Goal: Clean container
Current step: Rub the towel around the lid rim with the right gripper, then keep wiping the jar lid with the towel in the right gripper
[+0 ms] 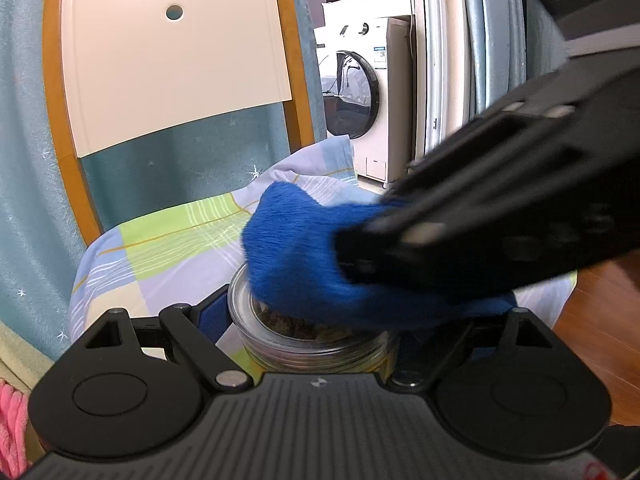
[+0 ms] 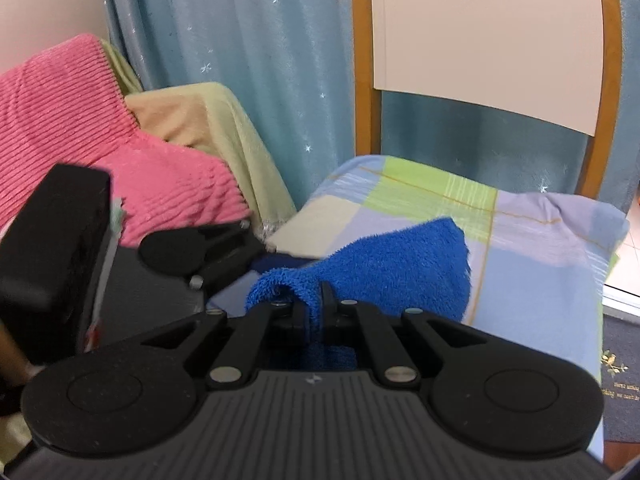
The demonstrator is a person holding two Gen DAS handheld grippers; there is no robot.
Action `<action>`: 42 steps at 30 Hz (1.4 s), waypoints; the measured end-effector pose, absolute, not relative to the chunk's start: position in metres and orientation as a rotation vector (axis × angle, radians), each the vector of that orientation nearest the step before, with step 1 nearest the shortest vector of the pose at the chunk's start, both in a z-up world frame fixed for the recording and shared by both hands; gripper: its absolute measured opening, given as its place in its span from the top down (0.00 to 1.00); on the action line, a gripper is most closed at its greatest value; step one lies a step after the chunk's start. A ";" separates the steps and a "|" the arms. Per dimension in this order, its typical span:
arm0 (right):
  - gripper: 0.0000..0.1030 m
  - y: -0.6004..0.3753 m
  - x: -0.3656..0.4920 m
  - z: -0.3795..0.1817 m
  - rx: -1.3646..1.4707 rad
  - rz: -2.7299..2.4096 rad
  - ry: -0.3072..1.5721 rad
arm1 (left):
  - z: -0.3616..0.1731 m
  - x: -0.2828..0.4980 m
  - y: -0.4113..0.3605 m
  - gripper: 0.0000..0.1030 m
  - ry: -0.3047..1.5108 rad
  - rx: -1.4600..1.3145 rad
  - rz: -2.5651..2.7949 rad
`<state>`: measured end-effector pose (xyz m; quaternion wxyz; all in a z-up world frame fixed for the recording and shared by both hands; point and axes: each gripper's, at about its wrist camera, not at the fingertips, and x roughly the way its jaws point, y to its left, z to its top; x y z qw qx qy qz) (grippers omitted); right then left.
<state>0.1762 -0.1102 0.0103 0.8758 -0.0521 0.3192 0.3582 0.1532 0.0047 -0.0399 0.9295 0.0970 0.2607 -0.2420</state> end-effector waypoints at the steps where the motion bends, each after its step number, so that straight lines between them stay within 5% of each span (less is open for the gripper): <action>1: 0.98 -0.110 0.180 0.010 -0.114 0.741 0.659 | -0.040 0.153 0.005 0.16 0.535 0.199 -0.495; 42: 0.97 -0.109 0.182 0.012 -0.140 0.806 0.680 | -0.039 0.149 -0.001 0.16 0.538 0.196 -0.483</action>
